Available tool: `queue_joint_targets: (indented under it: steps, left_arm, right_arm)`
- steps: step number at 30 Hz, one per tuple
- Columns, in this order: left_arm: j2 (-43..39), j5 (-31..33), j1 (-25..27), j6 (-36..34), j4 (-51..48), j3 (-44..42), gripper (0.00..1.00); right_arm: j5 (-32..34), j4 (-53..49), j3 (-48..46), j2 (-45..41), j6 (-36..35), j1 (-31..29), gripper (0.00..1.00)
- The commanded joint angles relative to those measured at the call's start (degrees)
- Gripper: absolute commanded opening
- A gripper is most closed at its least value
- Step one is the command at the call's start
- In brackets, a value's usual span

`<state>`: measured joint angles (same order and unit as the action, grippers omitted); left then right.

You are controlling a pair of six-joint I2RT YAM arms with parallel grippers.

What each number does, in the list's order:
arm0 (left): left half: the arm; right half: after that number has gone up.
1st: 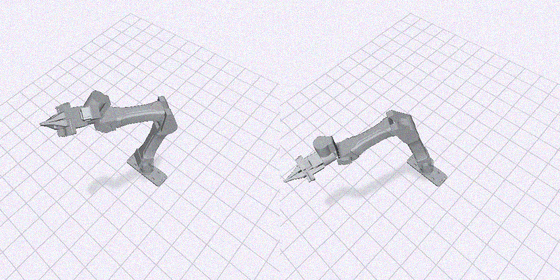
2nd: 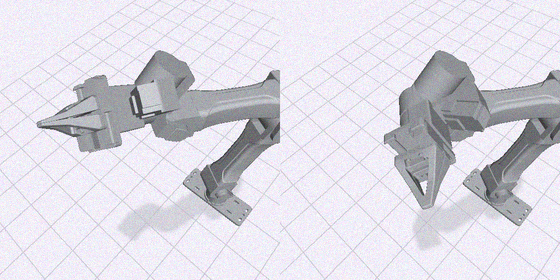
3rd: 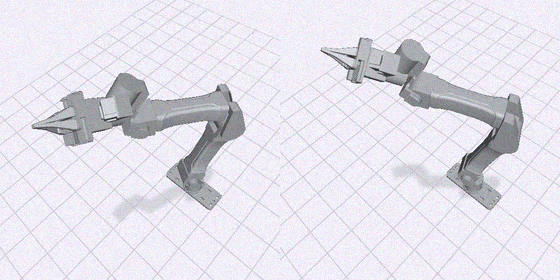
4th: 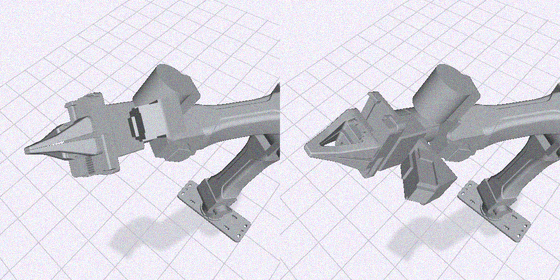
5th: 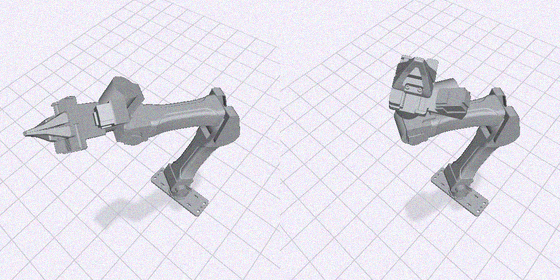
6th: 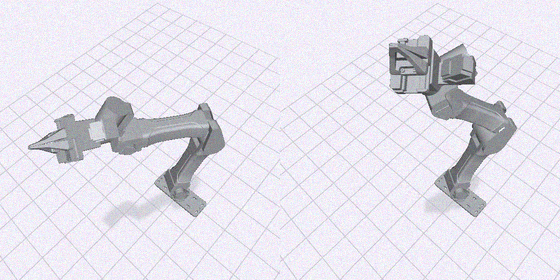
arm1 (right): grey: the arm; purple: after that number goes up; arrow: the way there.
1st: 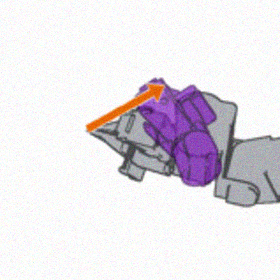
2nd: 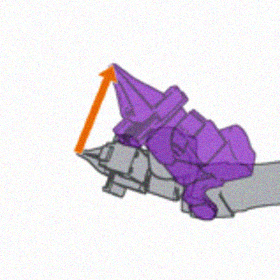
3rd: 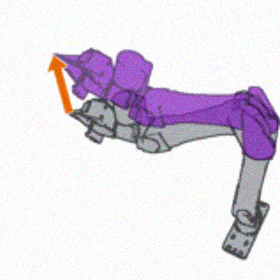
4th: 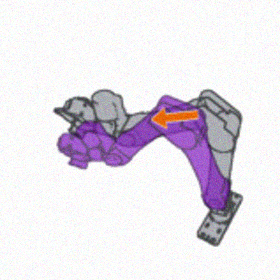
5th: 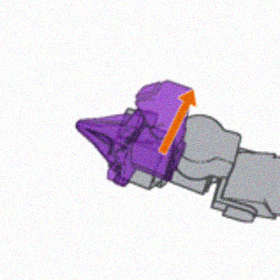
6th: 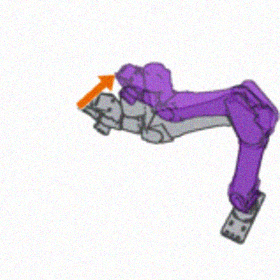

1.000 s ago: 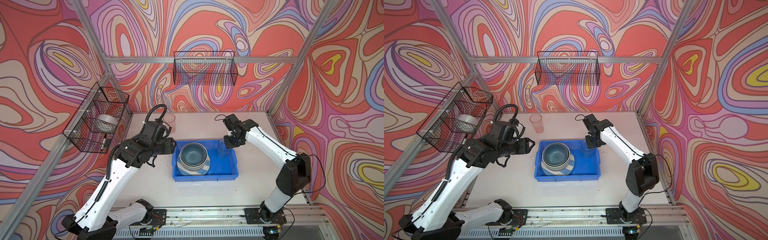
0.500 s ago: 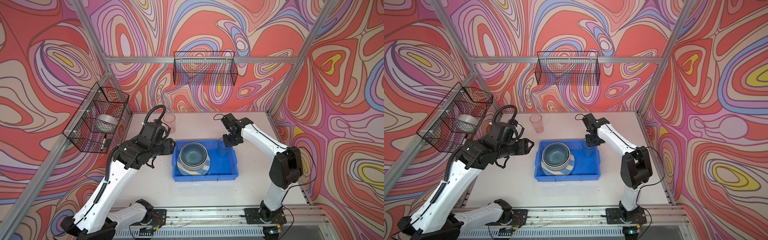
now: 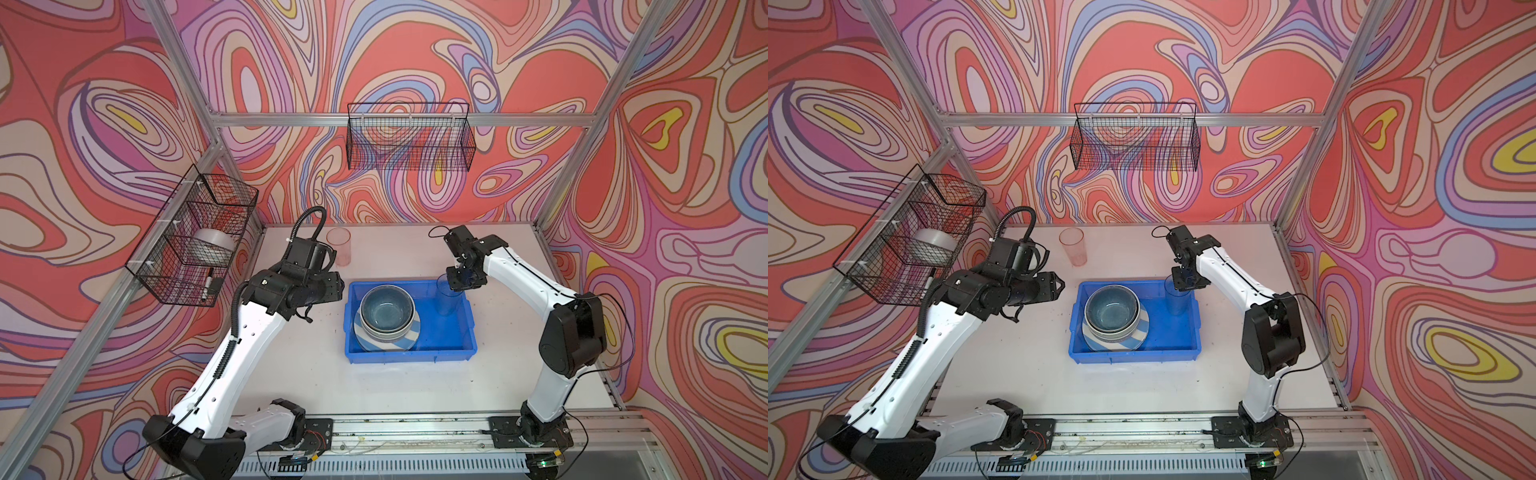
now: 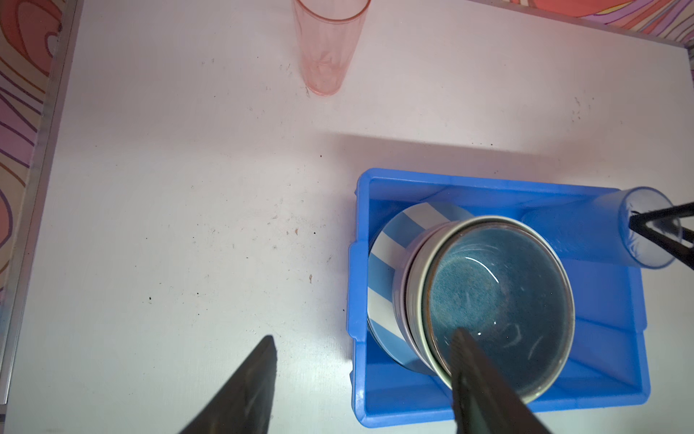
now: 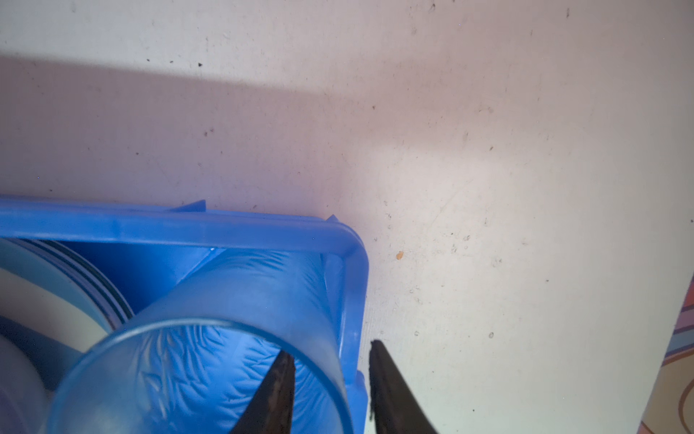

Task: Place the mixed dishes into the plastic bin
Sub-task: 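Lower the blue tumbler upright into the bin corner with the right gripper and release, then grasp the pink tumbler with the left gripper while the right waits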

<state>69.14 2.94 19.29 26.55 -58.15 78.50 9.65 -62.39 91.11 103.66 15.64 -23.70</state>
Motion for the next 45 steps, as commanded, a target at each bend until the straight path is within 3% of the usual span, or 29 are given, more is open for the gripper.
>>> queue_joint_targets:
  steps: [1,4,7,10,13,26,30,37,45]
  left_arm:
    - [2.22,-4.88,-4.62,-1.67,3.49,0.00,0.64]
    - [6.06,-8.29,-8.83,-2.67,5.03,2.11,0.61]
    - [11.29,-9.53,-11.53,-3.66,5.59,6.28,0.58]
    - [17.62,-10.30,-13.36,-4.13,5.35,11.64,0.54]
    - [24.15,-11.97,-14.74,-4.14,4.95,17.08,0.45]
    - [56.39,-10.01,-16.12,-6.76,-8.54,54.41,0.43]
    - [63.07,-7.42,-16.46,-7.33,-10.24,61.93,0.41]
    - [67.55,-7.25,-16.65,-7.62,-9.78,63.89,0.40]
    - [69.63,-8.11,-16.65,-7.30,-8.14,61.96,0.27]
  right_arm:
    - [0.74,-0.62,1.96,-4.62,-0.14,0.19,0.42]
    - [0.28,-0.21,1.93,-7.94,-1.12,0.18,0.51]
    - [-0.76,1.78,0.22,-11.72,-1.96,0.15,0.66]
    - [-4.30,4.99,-2.46,-15.73,-3.18,0.15,0.72]
    - [-8.26,7.60,-4.75,-19.17,-4.42,0.15,0.74]
    - [-16.22,13.39,-14.63,-30.29,-4.12,0.15,0.75]
    - [-18.10,14.17,-16.69,-31.81,-4.57,0.15,0.74]
    - [-17.40,13.17,-17.71,-33.43,-4.57,0.19,0.74]
    - [-18.26,14.61,-19.05,-34.07,-2.73,0.15,0.73]
